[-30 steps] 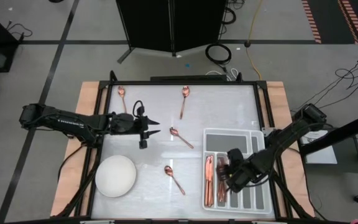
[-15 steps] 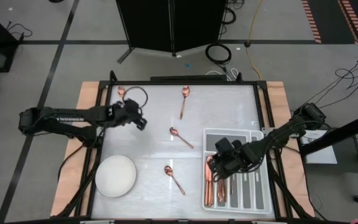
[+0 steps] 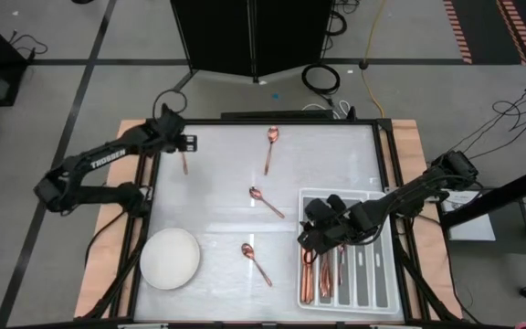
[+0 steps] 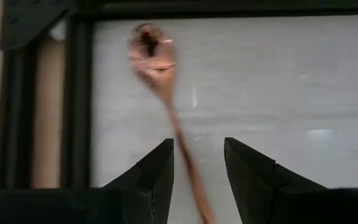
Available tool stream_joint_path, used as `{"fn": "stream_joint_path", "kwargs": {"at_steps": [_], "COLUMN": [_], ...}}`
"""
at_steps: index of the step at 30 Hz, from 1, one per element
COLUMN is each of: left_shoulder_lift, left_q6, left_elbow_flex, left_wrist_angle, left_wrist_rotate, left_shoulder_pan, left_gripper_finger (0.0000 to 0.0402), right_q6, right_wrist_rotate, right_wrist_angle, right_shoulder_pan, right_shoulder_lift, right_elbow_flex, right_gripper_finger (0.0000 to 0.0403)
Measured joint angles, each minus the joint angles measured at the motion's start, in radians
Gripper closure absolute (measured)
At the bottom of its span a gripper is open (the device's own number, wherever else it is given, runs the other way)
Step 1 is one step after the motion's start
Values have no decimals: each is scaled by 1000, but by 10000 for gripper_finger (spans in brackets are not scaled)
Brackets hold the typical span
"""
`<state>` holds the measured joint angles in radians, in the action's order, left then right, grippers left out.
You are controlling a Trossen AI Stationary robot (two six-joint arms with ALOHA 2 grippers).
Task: Sort silverware
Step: Put the brown spoon in the white silverware organizer
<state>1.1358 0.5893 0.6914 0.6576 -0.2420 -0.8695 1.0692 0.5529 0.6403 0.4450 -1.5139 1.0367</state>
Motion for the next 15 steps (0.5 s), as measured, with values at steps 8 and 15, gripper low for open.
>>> {"fn": "stream_joint_path", "kwargs": {"at_steps": [8,15], "left_shoulder_lift": [152,260], "left_q6": [-20,-20], "left_elbow_flex": [0,0], "left_wrist_angle": [-69,-106], "left_wrist_rotate": [11,11], "left_shoulder_pan": [-58,-59], "left_gripper_finger": [261,261], "right_q6": [-34,-34], "right_wrist_rotate": [0,1], "right_wrist_angle": [-10,-11], "right_shoulder_pan": [2,7], "right_shoulder_lift": [0,0], "right_elbow_flex": [0,0], "right_gripper_finger": [261,261]}}
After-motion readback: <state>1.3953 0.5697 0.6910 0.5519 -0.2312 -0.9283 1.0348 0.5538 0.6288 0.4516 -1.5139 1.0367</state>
